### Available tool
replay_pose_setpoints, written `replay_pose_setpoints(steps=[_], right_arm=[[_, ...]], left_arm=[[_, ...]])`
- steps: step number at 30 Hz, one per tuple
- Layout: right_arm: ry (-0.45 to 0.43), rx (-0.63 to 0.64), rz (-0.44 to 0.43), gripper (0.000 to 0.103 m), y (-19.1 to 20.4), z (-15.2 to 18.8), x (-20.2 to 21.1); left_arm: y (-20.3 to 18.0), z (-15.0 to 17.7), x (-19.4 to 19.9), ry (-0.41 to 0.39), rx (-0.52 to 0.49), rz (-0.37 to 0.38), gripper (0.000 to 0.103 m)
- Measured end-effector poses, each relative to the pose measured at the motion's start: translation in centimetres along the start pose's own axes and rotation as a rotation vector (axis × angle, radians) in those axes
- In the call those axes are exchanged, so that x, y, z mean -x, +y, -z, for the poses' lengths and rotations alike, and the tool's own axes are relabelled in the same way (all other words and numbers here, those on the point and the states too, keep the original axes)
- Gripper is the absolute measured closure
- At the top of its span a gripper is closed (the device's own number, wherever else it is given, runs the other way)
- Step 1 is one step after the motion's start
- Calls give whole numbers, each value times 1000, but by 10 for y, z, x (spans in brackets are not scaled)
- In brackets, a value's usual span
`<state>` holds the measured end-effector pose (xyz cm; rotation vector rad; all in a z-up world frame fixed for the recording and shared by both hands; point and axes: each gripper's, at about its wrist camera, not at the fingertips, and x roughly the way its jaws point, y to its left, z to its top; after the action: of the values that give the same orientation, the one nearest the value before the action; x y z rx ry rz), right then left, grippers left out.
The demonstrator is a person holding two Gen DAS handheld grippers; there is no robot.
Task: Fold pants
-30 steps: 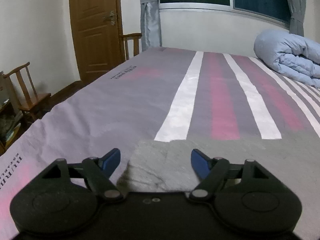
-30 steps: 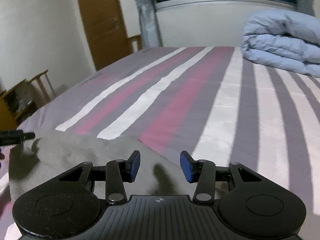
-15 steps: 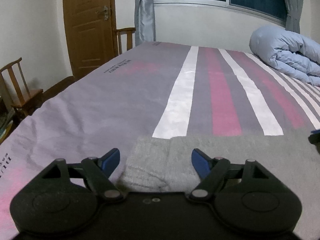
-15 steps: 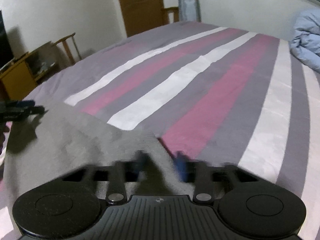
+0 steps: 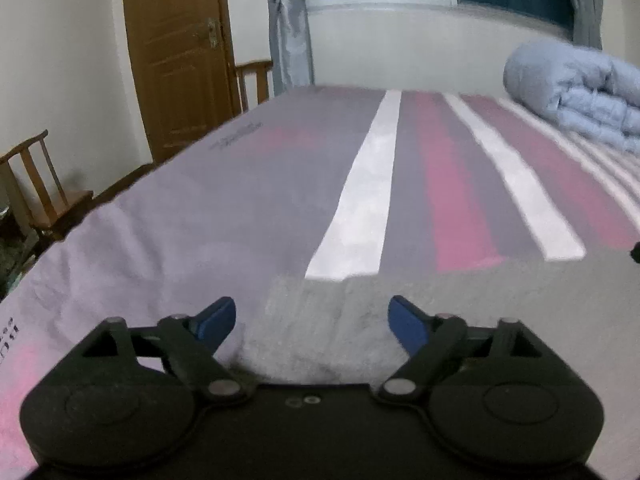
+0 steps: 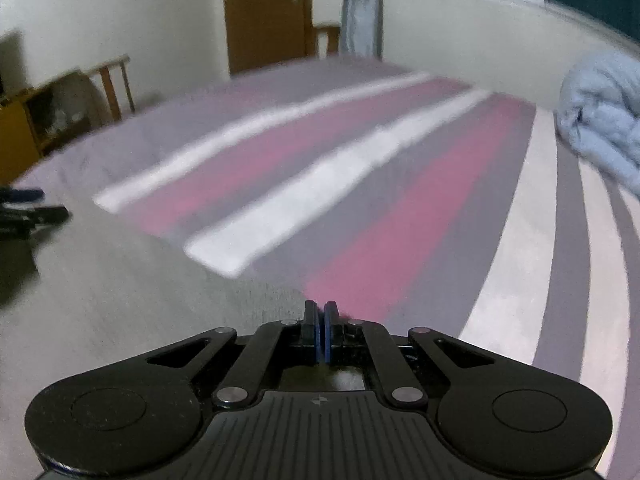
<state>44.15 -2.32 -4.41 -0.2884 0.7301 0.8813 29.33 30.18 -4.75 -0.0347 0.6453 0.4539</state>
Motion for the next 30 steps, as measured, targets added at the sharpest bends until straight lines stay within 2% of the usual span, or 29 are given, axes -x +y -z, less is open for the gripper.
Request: replay_pose_setpoints(steps=[2, 4, 7, 9, 13, 15, 17, 18, 20, 22, 24, 26, 28, 30], right_arm=[[39, 8, 13, 100, 5, 4, -10], [2, -40, 19, 100, 3, -1, 0], [-99, -113, -15, 100, -1, -3, 38], [-144, -105, -7, 100, 6, 6, 67], [-159, -135, 12, 100, 14, 49, 118], [-115, -148, 27, 100, 17, 75, 128], [-7, -167, 107, 100, 11, 96, 117], [19, -199, 150, 100, 3, 103, 114], [-22, -303, 183, 100, -13, 107, 130], [-102, -391, 212, 100, -25, 112, 164], [-188, -414, 212, 100, -25, 120, 199], [-215, -426, 197, 100, -18, 131, 218], [-184, -430, 217, 100, -15, 148, 220], [-101, -450, 281, 100, -23, 167, 215]], left_arm=[[1, 0, 2, -8, 4, 0, 26], [2, -3, 9, -13, 3, -9, 28], [6, -3, 36, -66, -1, -8, 28], [7, 2, 53, -85, 6, 7, 28], [4, 23, 78, -98, -2, 19, 26], [0, 36, 77, -60, -3, 11, 25], [-5, 46, 65, 5, -30, -5, 24], [-8, 48, 64, 14, -46, -18, 24], [-9, 43, 77, 4, -23, -23, 25], [-10, 38, 95, -23, 4, 5, 24], [-17, 38, 110, -67, -4, 9, 23], [-27, 43, 120, -85, -6, 26, 22], [-38, 50, 119, -65, 0, 44, 22], [-51, 59, 114, -26, -18, 61, 21]])
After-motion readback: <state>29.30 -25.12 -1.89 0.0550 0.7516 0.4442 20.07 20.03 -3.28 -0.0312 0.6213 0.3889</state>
